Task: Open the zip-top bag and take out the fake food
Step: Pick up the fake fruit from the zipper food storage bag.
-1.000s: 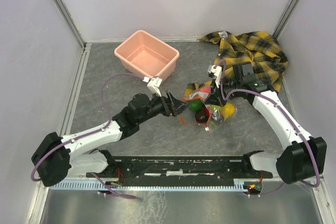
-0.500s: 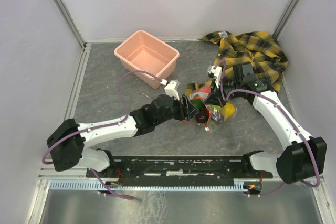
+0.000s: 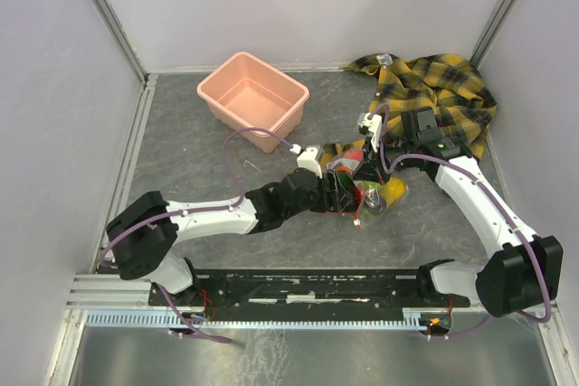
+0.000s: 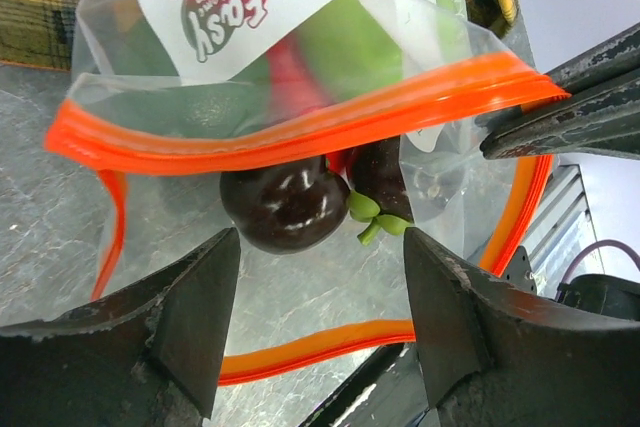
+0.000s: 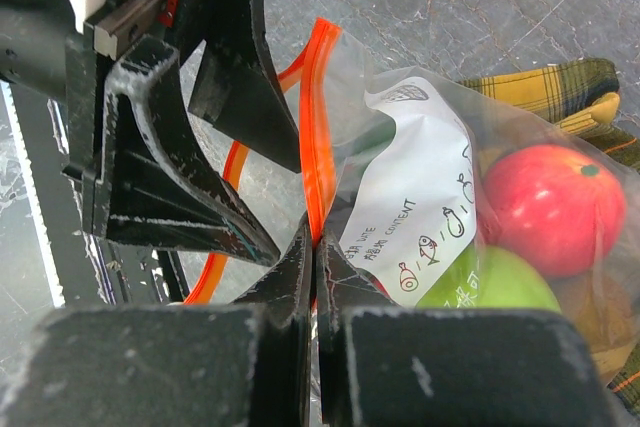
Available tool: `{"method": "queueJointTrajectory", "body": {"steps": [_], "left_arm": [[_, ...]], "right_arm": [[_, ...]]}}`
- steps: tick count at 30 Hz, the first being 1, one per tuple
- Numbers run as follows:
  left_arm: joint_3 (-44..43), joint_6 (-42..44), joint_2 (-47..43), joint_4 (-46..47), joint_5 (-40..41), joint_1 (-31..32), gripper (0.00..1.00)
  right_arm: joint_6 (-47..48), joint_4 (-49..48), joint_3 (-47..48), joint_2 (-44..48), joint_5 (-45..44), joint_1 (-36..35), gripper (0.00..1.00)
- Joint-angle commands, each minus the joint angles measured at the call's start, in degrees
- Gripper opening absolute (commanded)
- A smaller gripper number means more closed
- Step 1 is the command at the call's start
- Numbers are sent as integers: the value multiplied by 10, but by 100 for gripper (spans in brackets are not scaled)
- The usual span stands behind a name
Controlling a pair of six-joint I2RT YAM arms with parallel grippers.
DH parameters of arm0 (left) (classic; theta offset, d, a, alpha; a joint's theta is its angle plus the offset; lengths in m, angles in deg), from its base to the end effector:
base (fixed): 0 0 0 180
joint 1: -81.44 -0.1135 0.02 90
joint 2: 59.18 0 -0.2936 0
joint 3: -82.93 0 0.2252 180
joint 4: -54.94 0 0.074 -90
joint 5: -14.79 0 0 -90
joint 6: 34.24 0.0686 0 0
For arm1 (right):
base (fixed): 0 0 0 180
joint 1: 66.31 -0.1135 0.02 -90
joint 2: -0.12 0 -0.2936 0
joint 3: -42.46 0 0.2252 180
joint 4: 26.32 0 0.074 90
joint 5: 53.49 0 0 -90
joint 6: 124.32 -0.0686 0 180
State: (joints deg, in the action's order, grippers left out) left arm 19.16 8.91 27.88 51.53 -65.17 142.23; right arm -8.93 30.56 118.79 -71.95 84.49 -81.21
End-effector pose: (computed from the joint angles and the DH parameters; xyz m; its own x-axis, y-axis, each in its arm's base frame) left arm 0.1755 -0.2894 0.2541 -0.7216 -0.1815 -0.6681 0.3758 0.7077 -0.5982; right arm 0.2063 0.1076 0.3143 -0.4330 -0.4122 -0.8016 -0.8785 0.3920 0.2730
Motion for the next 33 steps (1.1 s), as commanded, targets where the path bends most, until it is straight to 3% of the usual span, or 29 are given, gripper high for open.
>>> {"method": "queueJointTrajectory", "body": {"steps": [1,24,33], "left_arm": [[-33,-25,19,18,40,11,73],[-73,-30,107,8,70,27,76],[-75,-52,117,15,70,29,67]], "right_arm": [[7,-6,-2,4,14,1,2],[8,-5,-4,1,28,0,2],[8,-5,-6,-1,35,0,2]]}}
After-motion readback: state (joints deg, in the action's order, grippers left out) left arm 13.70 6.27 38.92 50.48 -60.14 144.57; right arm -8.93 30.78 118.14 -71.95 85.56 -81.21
